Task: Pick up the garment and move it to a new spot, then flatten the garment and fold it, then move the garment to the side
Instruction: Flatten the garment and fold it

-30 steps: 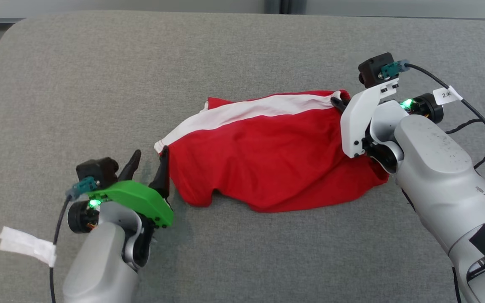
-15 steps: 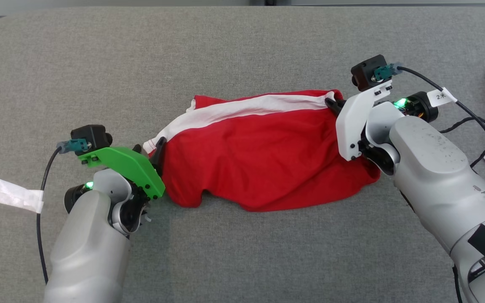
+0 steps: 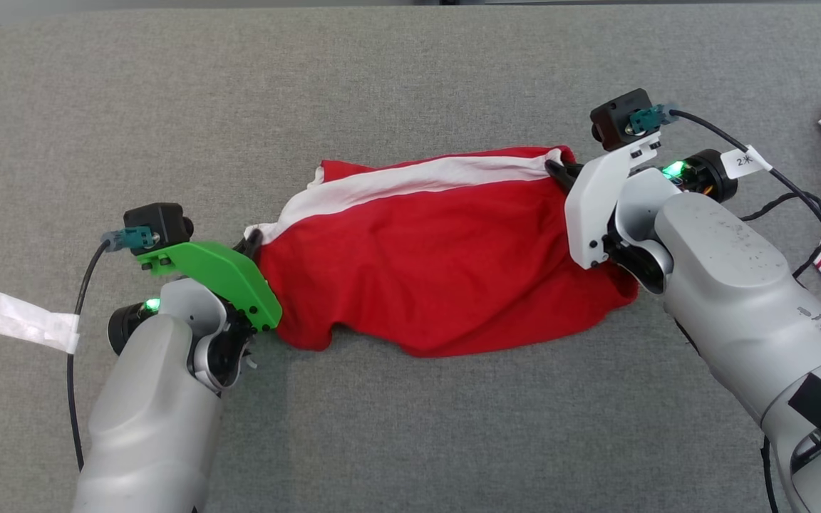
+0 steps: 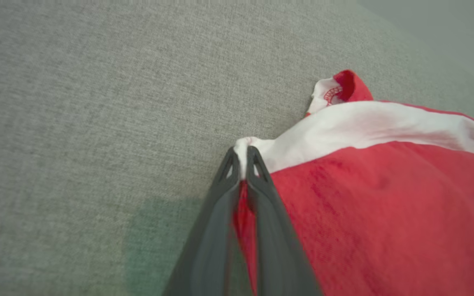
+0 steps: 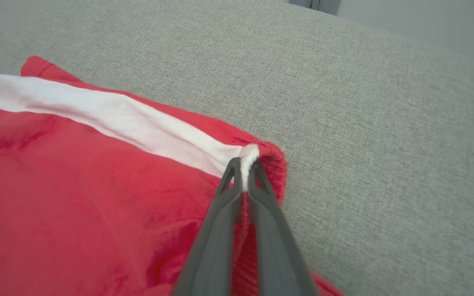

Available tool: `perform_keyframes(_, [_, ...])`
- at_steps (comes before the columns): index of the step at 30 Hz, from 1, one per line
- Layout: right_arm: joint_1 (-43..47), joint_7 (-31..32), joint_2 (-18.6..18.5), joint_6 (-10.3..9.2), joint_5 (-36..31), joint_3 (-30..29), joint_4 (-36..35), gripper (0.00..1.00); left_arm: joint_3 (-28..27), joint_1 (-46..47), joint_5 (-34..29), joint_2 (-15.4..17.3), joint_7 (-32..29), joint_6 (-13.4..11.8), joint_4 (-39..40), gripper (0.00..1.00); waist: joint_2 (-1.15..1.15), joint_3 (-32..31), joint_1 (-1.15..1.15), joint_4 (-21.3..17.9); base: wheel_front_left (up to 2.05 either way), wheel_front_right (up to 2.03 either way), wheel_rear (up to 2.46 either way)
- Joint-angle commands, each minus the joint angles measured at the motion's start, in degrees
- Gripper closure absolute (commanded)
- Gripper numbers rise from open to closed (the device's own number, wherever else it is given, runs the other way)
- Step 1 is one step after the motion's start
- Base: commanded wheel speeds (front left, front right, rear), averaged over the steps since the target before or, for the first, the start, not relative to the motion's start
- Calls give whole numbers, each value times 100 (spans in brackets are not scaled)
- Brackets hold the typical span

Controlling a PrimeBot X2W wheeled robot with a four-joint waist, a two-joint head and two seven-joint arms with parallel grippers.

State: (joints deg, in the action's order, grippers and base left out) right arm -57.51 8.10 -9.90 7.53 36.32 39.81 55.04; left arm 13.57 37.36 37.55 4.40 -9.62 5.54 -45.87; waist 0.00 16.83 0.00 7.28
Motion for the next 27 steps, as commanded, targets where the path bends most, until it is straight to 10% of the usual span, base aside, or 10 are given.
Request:
perform_keyframes(1, [-62,-47,-23,-10,44,31,39,100,-2,102,19,10,69,5,-22,100,0,0,0,-11,0,0,0])
perform_keyframes(14, [-6,-729,-182,-10,273,128,-46,100,-22,-53,18,255,1266,158,521,100,0,-279,0,-46,0,0,0])
perform_keyframes(27, [530,-1769,-879,-10,231,-329,-1372,100,20,-1065,43,988,1874,150,3146,100,0,-1204,0,-362,0,0,0])
